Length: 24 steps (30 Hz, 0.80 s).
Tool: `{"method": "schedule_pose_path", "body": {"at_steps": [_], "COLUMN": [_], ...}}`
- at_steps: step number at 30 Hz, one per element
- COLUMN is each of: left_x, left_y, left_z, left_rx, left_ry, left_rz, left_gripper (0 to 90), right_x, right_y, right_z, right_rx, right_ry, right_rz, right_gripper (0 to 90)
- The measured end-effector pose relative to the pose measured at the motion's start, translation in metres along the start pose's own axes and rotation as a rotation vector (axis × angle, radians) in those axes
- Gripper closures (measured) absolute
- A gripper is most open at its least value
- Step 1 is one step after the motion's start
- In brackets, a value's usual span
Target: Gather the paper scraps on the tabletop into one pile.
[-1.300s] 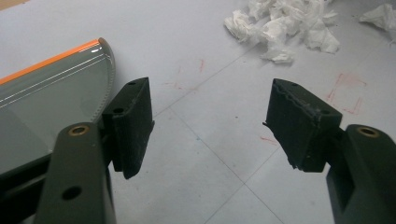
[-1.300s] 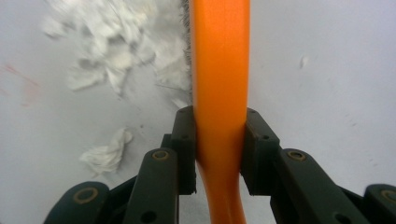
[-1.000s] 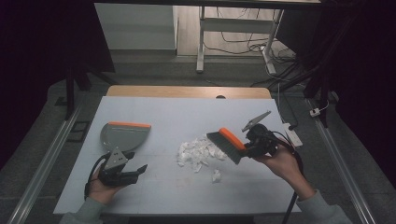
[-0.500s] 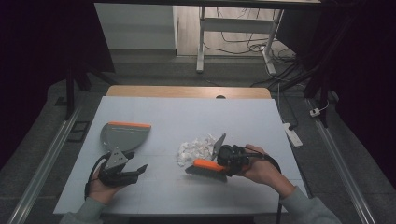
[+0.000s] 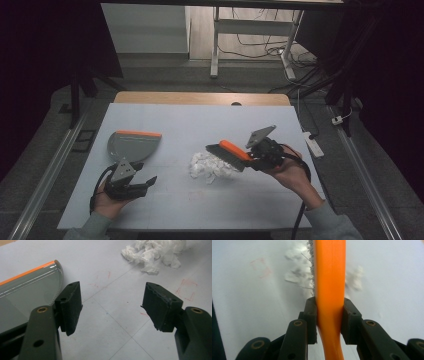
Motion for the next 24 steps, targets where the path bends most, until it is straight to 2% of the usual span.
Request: {"method": "schedule_pose_path", "body": {"at_steps": [2,9,12,18,24], "left_x": [0.0,0.0,0.0,0.001,0.0], "left_y": [0.0,0.0,0.001,0.001,0.0], "left_z": [0.0,0.0,0.001,0.003,0.003], "left_rx": [0.0,-0.004,-0.004,-0.006,-0.001], "left_ry": [0.001,-0.004,-0.005,-0.001,-0.005], "left_rz": [0.0,0.001,-0.001,-0.003,-0.004], "left_gripper": [32.8,32.8,32.7,32.5,32.6], "right_x": [0.006,0.016,0.02,0.02,0.019], "right_y": [-0.006,-0.018,-0.021,-0.028,-0.027], "right_z": [-0.013,-0.065,-0.087,-0.117,-0.128], "right_rx": [0.004,0.042,0.057,0.106,0.115], "right_ry": [0.054,0.245,0.308,0.381,0.401], "right_rz": [-0.031,-0.079,-0.117,-0.16,-0.169], "right_gripper": [70.2,70.2,70.2,70.1,70.1]}}
Point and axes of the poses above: each handheld gripper's, and its own axes: y roughly forward along the jaws, z roughly out of its top, x roughly to its right, the point moved 6 cm from there along y, roughly forward along the jaws, and after that the axes turned 1 degree about -y, right-handed, at the moved point
